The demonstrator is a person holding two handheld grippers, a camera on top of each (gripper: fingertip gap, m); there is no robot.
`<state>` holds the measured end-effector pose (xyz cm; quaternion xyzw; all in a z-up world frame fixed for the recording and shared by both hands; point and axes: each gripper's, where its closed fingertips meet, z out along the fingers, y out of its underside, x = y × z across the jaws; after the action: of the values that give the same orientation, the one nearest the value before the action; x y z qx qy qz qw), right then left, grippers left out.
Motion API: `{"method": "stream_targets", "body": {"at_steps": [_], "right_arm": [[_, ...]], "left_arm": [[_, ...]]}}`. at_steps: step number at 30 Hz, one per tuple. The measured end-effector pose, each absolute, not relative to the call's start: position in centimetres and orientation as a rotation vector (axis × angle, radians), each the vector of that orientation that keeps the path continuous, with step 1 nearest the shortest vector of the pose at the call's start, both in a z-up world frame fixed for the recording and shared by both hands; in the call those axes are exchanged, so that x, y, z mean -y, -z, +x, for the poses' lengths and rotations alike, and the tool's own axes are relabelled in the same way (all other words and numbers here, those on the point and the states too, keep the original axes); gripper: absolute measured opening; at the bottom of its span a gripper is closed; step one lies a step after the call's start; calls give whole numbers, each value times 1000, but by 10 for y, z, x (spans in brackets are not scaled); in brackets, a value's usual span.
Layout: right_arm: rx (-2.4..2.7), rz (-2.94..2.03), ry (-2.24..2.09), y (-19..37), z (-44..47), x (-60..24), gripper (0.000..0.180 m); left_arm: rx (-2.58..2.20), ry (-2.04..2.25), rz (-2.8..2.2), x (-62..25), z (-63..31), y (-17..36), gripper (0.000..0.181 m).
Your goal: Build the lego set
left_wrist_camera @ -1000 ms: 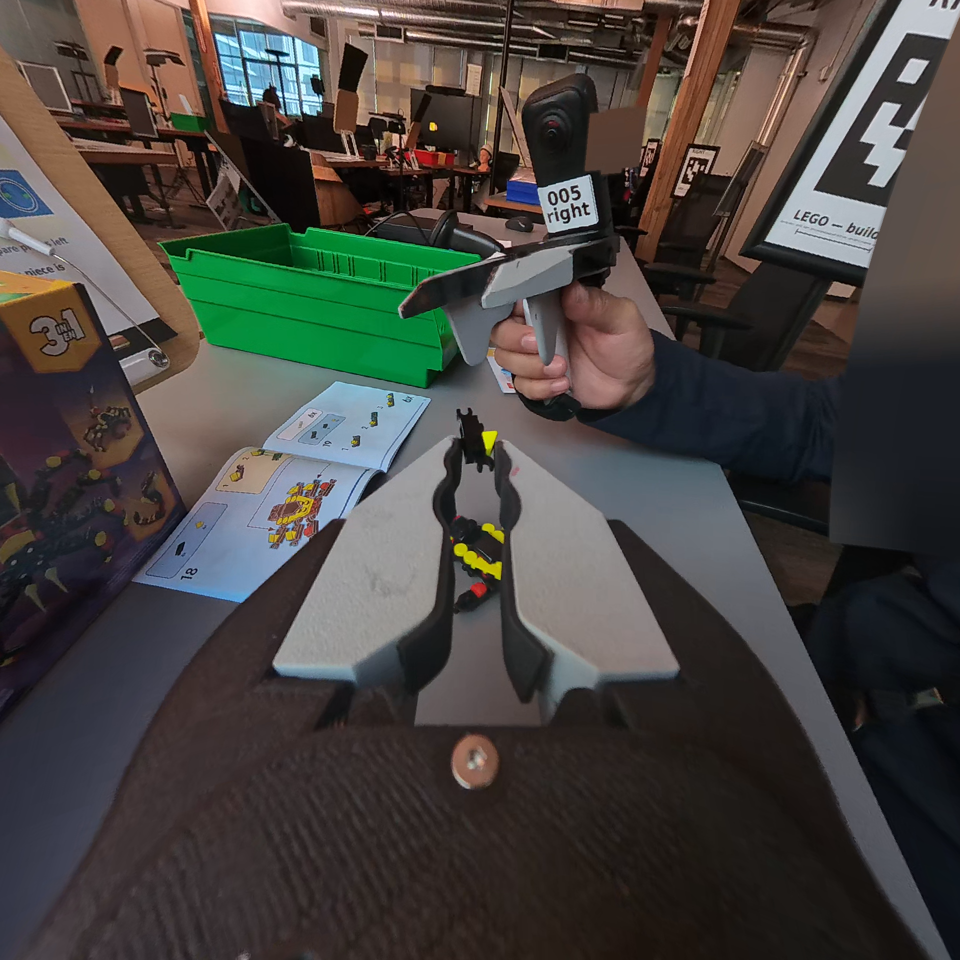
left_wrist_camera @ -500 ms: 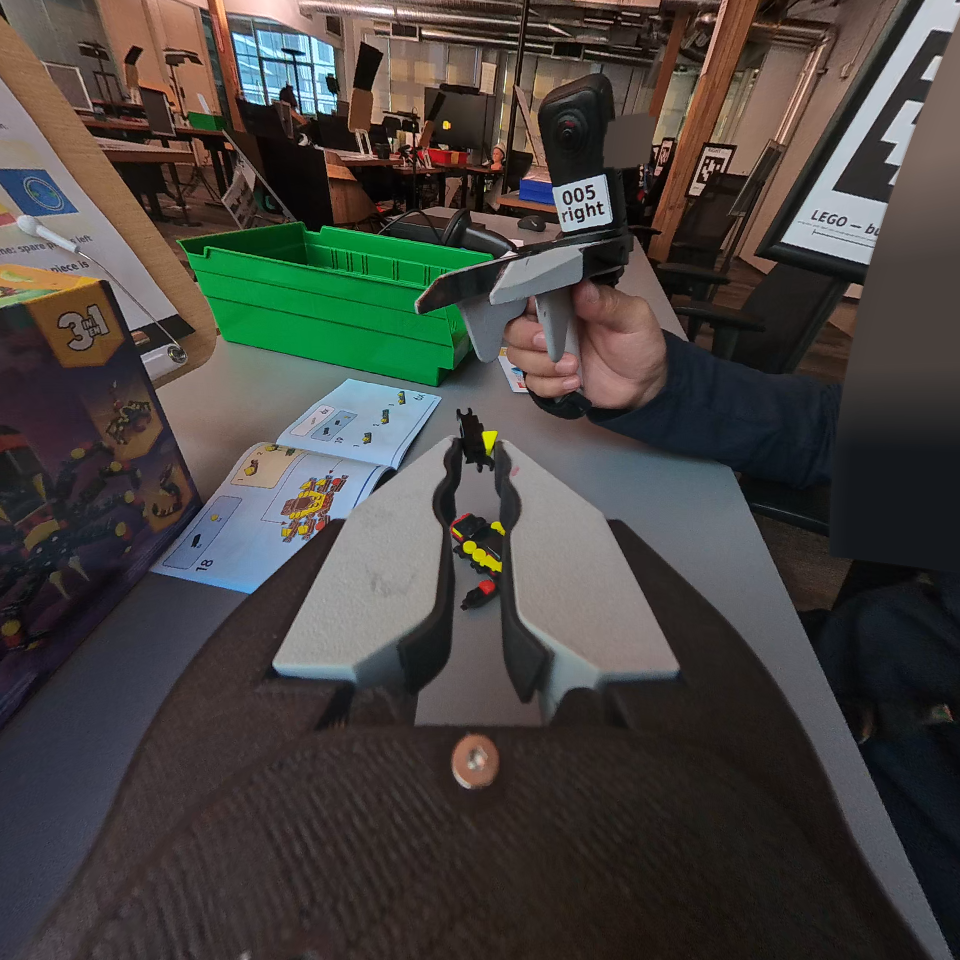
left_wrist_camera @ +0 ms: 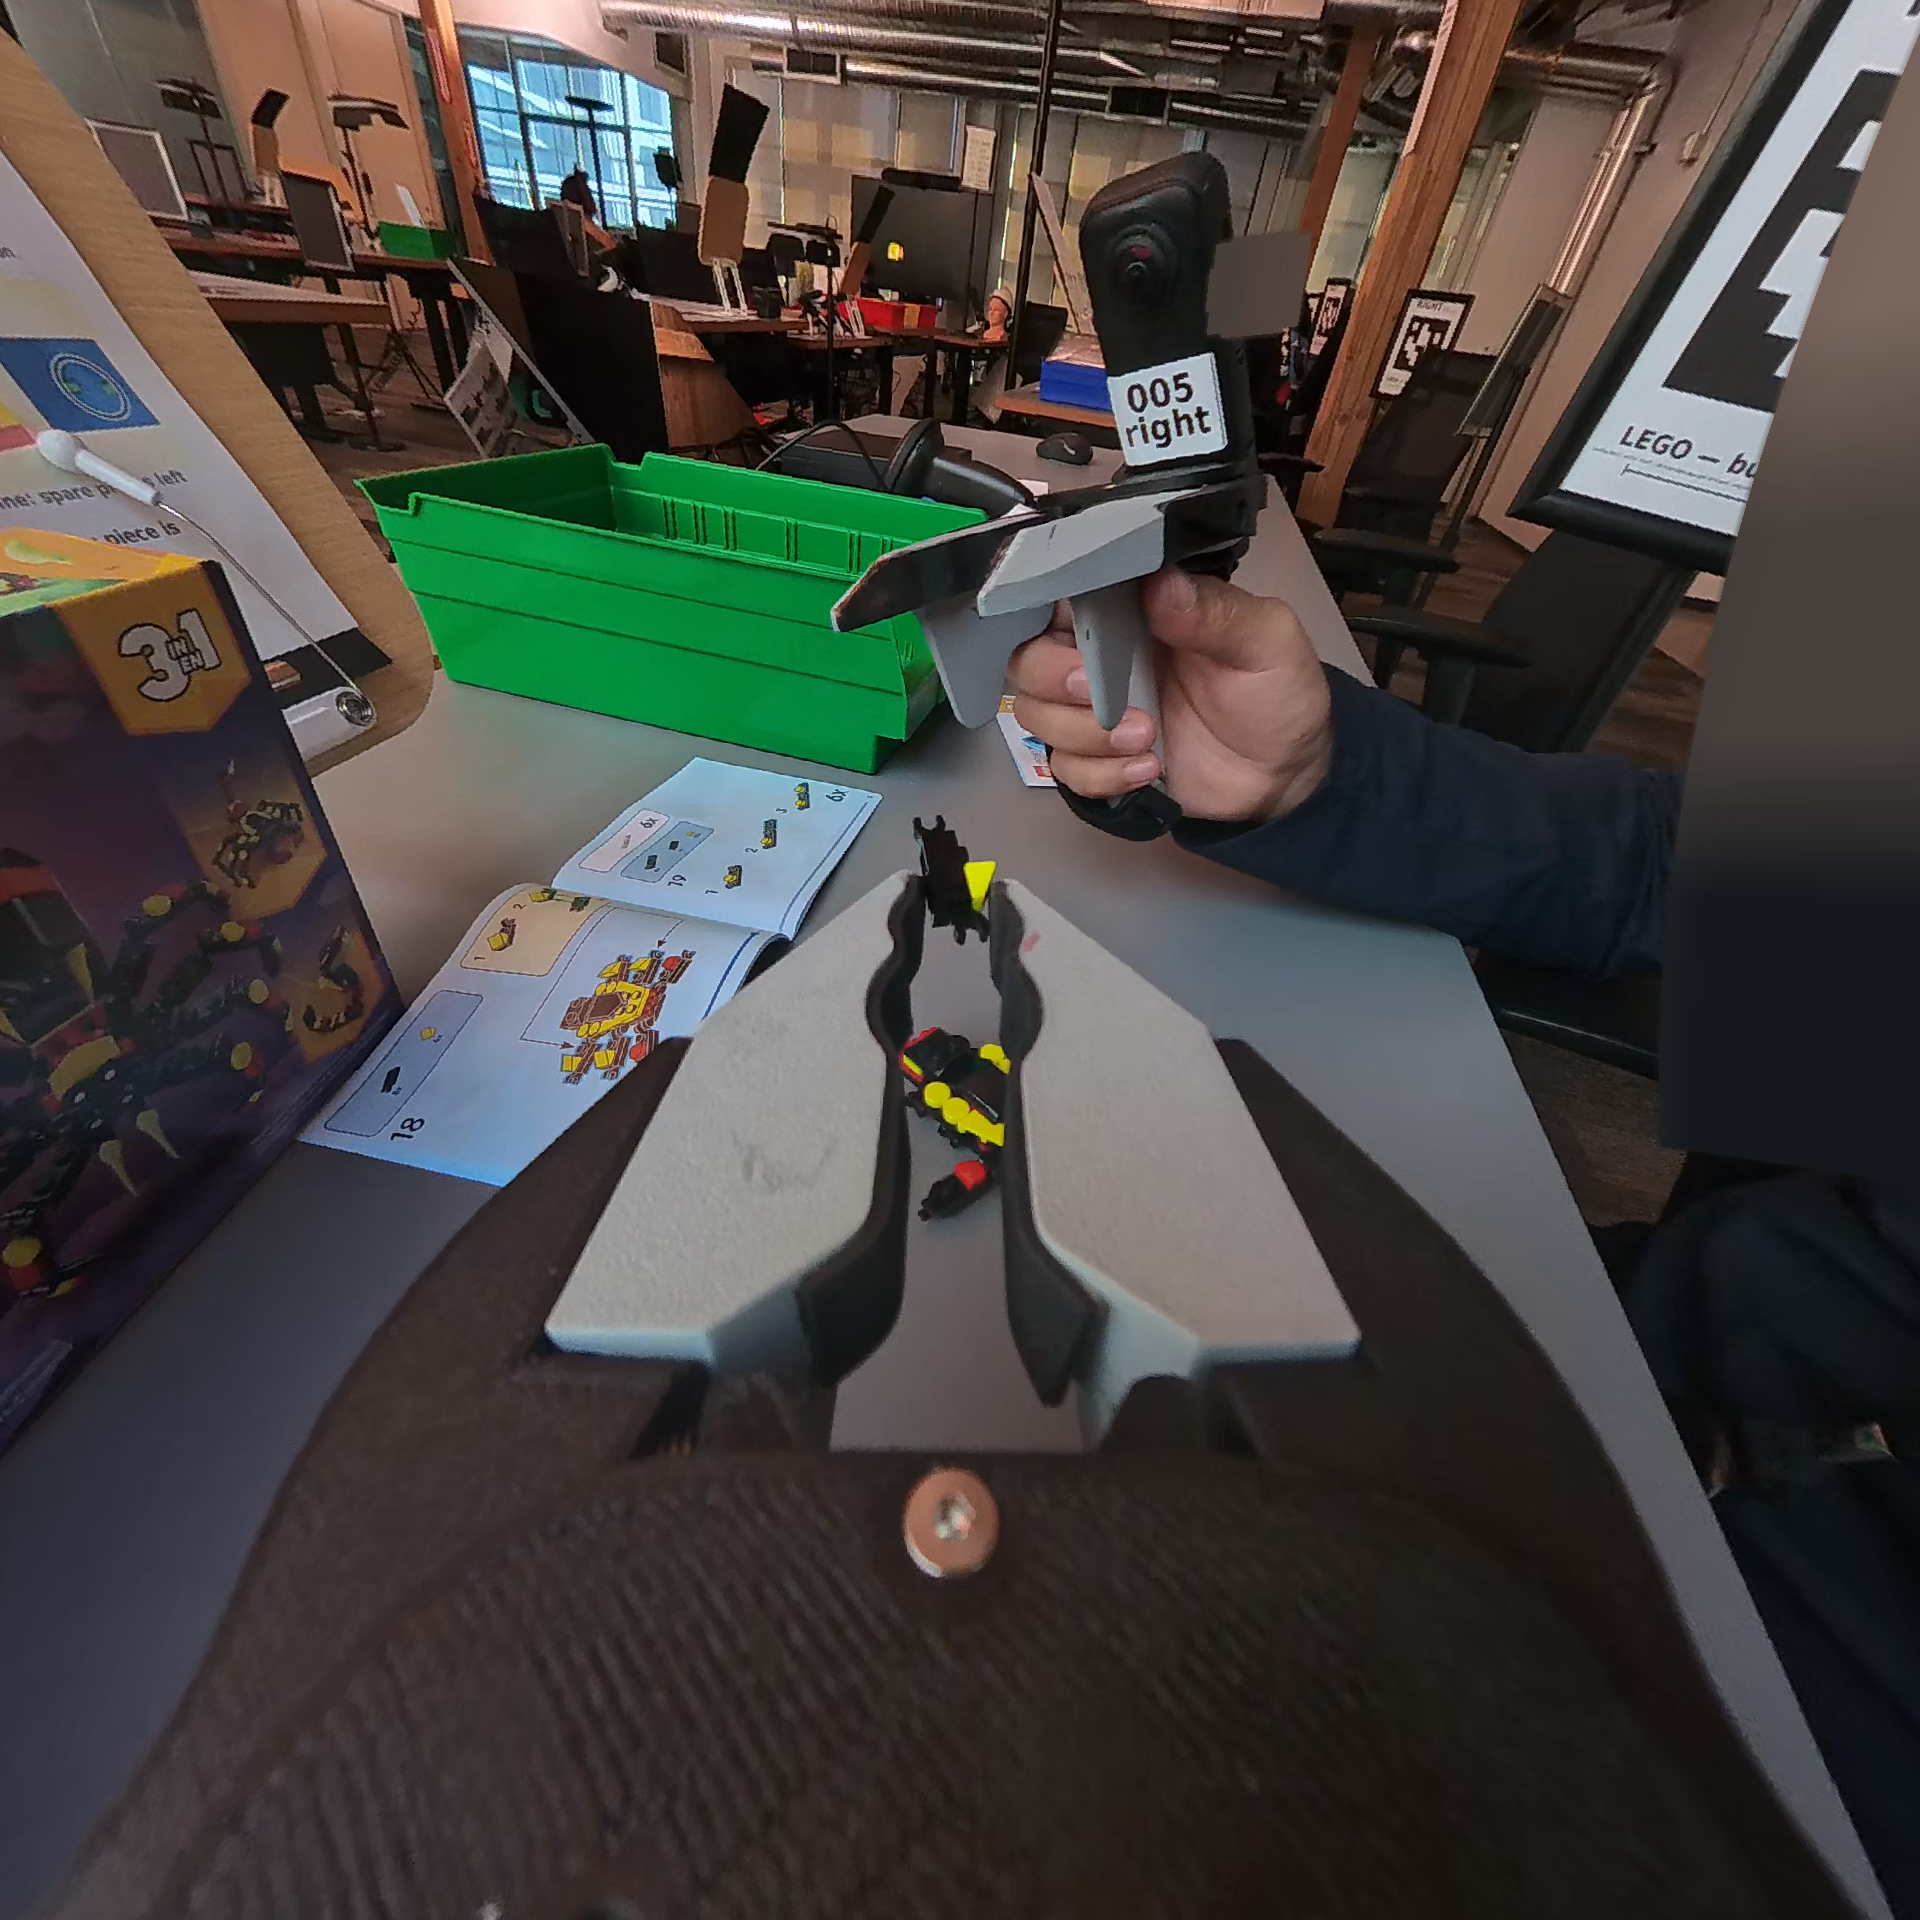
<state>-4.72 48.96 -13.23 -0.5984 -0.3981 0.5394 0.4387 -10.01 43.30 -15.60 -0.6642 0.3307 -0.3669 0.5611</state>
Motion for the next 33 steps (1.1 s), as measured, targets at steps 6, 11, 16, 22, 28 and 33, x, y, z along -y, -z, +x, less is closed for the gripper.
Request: {"method": "stream_targets", "body": {"at_steps": [6,11,16,22,28,33], "right_arm": [[990,-1484,-1338,132,-47,-489,41],[992,-1484,-1336,132,-47,-489,41],[992,-1484,-1337,132,-47,-489,41],[996,-1485,-1335,132,-48,-488,41],[999,-1487,-1333,133,-48,-488,41],[1001,-1489,-1332,133,-48,-488,41]], "left_arm": [[-774,864,-1570,-434,-101,157,9],[-773,865,-1576,-434,-100,158,9],[-773,869,-1582,-435,-100,159,9],[-770,867,-1587,-435,-101,160,9],[-757,870,-1611,-438,-102,163,9],[-752,890,-1655,-439,-102,171,9]]}}
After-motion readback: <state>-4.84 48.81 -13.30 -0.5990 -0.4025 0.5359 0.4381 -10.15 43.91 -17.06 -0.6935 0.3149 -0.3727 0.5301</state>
